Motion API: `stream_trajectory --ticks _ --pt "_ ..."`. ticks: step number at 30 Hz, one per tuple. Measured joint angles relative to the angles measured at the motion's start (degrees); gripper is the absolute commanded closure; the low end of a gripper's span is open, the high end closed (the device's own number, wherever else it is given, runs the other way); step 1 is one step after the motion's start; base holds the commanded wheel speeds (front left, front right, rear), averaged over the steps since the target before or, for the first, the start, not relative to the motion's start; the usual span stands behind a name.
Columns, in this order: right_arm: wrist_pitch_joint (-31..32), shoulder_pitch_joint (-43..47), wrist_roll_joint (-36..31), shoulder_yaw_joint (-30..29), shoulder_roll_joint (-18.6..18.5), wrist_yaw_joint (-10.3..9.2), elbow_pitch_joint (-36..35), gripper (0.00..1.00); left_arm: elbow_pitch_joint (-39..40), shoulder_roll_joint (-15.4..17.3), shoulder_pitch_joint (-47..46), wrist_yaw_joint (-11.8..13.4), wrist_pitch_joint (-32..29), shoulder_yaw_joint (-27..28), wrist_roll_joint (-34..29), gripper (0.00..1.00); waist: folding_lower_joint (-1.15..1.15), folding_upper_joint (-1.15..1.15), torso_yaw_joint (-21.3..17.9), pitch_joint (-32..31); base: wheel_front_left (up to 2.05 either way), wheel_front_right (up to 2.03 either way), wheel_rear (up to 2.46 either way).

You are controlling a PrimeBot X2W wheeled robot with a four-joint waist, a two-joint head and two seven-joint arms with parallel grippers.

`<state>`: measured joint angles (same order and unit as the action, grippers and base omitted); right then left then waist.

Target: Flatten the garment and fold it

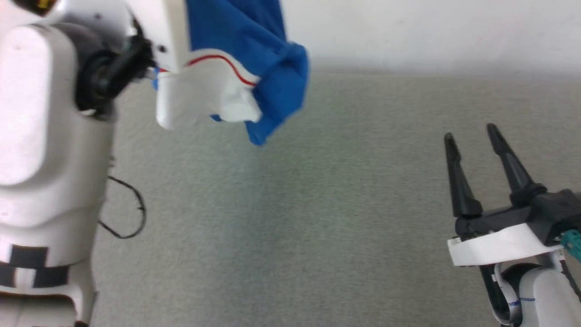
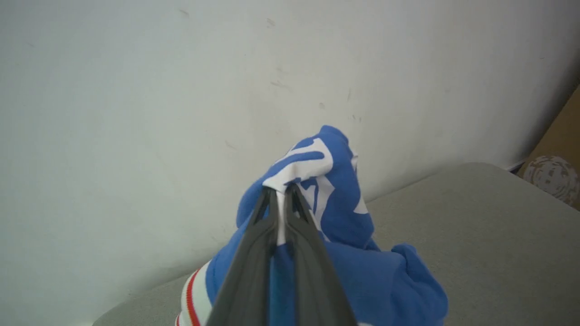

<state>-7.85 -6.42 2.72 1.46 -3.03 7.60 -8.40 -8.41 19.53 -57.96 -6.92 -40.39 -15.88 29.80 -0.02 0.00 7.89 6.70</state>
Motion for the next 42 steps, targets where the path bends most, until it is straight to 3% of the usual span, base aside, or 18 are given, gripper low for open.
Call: stream_trajectory --ticks 9,15,23,29,30,31,32,33,42 --pt "0.11 -0.09 -0.12 -4.93 0.0 0.0 -3.05 0.0 6.78 -6.62 4.0 0.49 -0.58 -4.59 3.3 1.0 0.01 0.0 -7.15 -1.89 0.0 0.0 0.0" --pt "0.1 -0.4 0.07 -7.21 -0.03 0.0 -3.94 0.0 7.4 -9.42 8.63 0.48 7.5 -8.55 0.96 1.0 0.01 0.0 -11.84 -0.76 0.0 0.0 0.0" --pt "-1.24 -1.24 1.69 -6.91 -0.02 0.0 -3.16 0.0 -2.9 -9.83 17.75 0.08 18.05 -19.71 -6.44 1.0 0.02 0.0 -15.81 3.69 0.0 0.0 0.0" --pt "-1.85 -1.59 2.37 -6.61 -0.03 0.0 -2.33 0.0 -12.77 -11.34 24.41 -0.11 21.54 -24.61 -5.89 1.0 0.02 0.0 -17.53 6.86 0.0 0.0 0.0" --pt "-1.87 -1.6 2.37 -6.64 -0.02 0.0 -2.16 0.0 -13.69 -11.83 24.62 -0.11 22.24 -24.88 -5.81 0.93 0.03 0.0 -17.62 7.26 0.0 0.0 0.0" --pt "-1.92 -1.61 2.36 -6.6 -0.02 0.0 -2.02 0.0 -14.49 -12.33 24.68 -0.1 23.15 -24.79 -5.56 0.57 0.03 0.0 -17.64 7.61 0.0 0.0 0.0" --pt "-1.92 -1.62 2.34 -6.64 -0.03 0.0 -1.96 0.0 -14.99 -12.79 24.67 -0.08 24.18 -24.58 -5.31 0.09 0.03 0.0 -17.54 7.81 0.0 0.0 0.0" --pt "-1.92 -1.63 2.31 -6.59 -0.03 0.0 -1.88 0.0 -15.32 -13.18 24.66 0.0 25.26 -24.29 -5.05 0.0 0.03 0.0 -17.33 7.92 0.0 0.0 0.0" --pt "-1.72 -1.45 2.24 -6.6 -0.01 0.0 -1.46 0.0 -12.01 -13.8 23.15 4.21 36.61 -17.59 -3.65 0.0 0.02 0.0 -14.49 5.88 0.0 0.0 0.0"
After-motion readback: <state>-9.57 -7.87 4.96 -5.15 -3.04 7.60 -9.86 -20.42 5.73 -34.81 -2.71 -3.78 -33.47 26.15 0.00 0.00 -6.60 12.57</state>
